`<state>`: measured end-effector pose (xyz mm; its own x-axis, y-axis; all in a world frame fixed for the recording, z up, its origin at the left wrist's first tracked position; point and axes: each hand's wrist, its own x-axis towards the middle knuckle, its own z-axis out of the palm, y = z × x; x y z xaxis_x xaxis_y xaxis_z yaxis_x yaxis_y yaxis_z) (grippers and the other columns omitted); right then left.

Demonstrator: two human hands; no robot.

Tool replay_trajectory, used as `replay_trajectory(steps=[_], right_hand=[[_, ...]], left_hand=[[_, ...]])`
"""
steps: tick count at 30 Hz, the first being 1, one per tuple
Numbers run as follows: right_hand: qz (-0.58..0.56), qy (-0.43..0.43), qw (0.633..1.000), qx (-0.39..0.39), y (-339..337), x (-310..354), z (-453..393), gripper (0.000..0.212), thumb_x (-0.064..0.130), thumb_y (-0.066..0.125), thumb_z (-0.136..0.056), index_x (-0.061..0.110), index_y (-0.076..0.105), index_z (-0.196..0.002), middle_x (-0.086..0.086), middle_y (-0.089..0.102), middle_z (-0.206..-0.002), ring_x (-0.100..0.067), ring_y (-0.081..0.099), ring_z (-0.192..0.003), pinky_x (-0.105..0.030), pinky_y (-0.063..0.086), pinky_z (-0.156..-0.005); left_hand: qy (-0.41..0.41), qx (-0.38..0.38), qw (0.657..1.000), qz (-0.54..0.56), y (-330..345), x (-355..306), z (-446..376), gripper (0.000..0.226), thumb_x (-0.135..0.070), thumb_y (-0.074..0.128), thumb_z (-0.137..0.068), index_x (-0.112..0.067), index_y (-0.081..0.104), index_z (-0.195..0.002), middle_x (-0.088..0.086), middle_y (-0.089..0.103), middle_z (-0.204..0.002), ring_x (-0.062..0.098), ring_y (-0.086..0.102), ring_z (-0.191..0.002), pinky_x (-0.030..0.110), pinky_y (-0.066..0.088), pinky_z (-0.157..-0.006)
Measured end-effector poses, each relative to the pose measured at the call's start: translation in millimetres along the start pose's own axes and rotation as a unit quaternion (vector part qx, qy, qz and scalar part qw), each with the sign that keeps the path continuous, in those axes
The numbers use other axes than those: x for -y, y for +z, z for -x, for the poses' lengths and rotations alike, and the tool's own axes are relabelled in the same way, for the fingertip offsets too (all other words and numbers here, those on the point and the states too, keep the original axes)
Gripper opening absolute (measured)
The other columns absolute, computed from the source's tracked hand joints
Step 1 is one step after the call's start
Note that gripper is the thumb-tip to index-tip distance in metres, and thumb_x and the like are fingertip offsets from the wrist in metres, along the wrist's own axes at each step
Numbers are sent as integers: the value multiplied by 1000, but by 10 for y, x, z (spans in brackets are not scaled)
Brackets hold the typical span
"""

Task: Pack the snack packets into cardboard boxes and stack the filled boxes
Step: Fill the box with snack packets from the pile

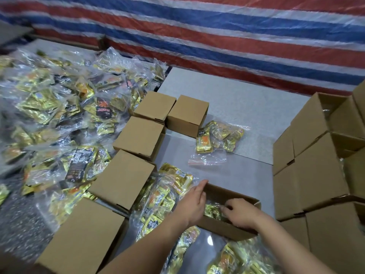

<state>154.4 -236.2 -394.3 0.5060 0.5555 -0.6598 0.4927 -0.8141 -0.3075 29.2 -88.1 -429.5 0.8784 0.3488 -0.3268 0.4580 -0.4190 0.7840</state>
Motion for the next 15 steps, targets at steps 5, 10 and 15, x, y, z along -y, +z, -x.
replay_trajectory(steps=[5,10,15], right_hand=[[-31,-103,946,-304,-216,35,201,18,38,54,-96,29,68,-104,13,66,-98,-16,63,-97,-31,49,-81],[111,1,975,-190,-145,-33,146,51,50,30,-104,24,41,-146,-1,53,-143,-23,50,-130,-42,36,-108],[173,33,962,-207,143,-115,99,47,50,22,-105,29,37,-144,5,52,-136,-18,49,-125,-39,33,-106]], left_hand=[[-8,12,1000,1,-96,-13,27,64,-53,30,-104,-37,2,-159,0,29,-162,19,38,-143,35,29,-118],[-46,-57,997,35,-265,219,238,69,-53,37,-102,-30,8,-160,-2,33,-160,18,41,-141,40,34,-117],[-112,-99,983,-103,-344,776,632,57,-40,41,-103,-19,29,-154,3,40,-154,19,43,-138,29,34,-110]])
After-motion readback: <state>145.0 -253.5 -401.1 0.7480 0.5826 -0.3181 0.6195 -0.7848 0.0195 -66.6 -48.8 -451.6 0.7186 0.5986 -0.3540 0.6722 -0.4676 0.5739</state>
